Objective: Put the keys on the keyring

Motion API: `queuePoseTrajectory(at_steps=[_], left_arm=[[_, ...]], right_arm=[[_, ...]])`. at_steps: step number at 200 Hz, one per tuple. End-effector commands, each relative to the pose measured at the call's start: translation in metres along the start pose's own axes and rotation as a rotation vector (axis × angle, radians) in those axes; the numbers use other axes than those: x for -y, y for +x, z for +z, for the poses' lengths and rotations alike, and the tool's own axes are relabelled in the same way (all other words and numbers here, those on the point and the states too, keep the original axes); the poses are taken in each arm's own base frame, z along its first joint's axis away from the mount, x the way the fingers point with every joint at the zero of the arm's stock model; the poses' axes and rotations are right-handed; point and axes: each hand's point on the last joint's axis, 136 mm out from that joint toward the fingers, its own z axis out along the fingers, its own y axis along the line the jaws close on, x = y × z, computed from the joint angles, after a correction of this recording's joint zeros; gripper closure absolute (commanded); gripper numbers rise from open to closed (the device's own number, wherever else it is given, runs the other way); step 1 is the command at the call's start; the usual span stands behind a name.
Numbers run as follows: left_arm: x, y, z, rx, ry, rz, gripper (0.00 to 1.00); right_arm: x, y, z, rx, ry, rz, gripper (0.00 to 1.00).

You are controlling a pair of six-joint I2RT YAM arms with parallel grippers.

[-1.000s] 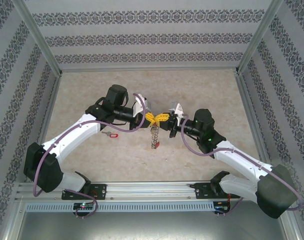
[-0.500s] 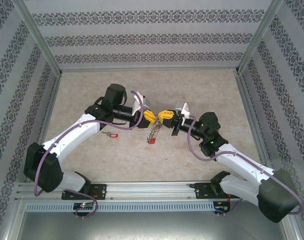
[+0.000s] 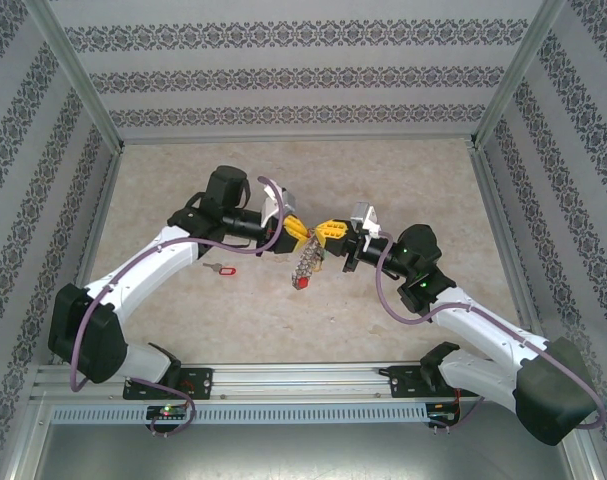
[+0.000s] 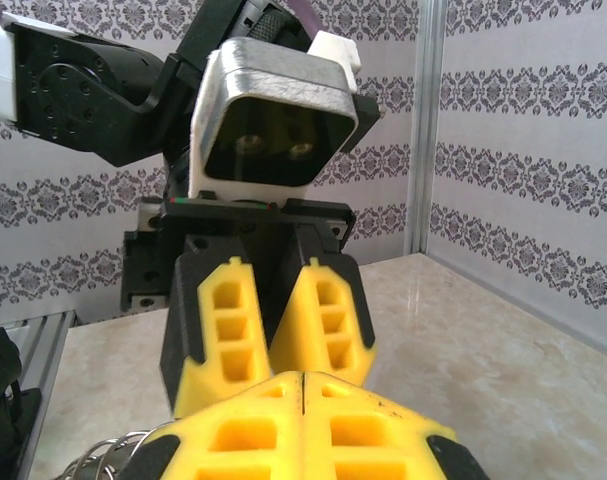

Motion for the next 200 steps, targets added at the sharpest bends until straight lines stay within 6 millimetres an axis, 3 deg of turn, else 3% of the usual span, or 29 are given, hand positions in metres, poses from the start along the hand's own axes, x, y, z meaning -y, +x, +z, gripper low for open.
queuePoseTrajectory(at_steps=[1, 85, 171, 200], left_arm=[[0.007, -0.023, -0.020, 0.081, 0.001, 0.019, 0.73], [0.010, -0.037, -0.010, 0.134, 0.040, -0.007, 0.75], [0.034, -0.020, 0.001, 0.075, 0.160, -0.004, 0.75], [0.035, -0.020, 0.001, 0.075, 0.162, 0.010, 0.91]], right_arm=[[-0.012, -0.033, 0.000, 0.097, -0.047, -0.080, 1.00], [-0.015, -0.033, 0.006, 0.086, -0.088, -0.085, 1.00], [-0.014, -0.035, 0.011, 0.083, -0.099, -0.086, 1.00], [-0.016, -0.037, 0.012, 0.084, -0.111, -0.090, 1.00]])
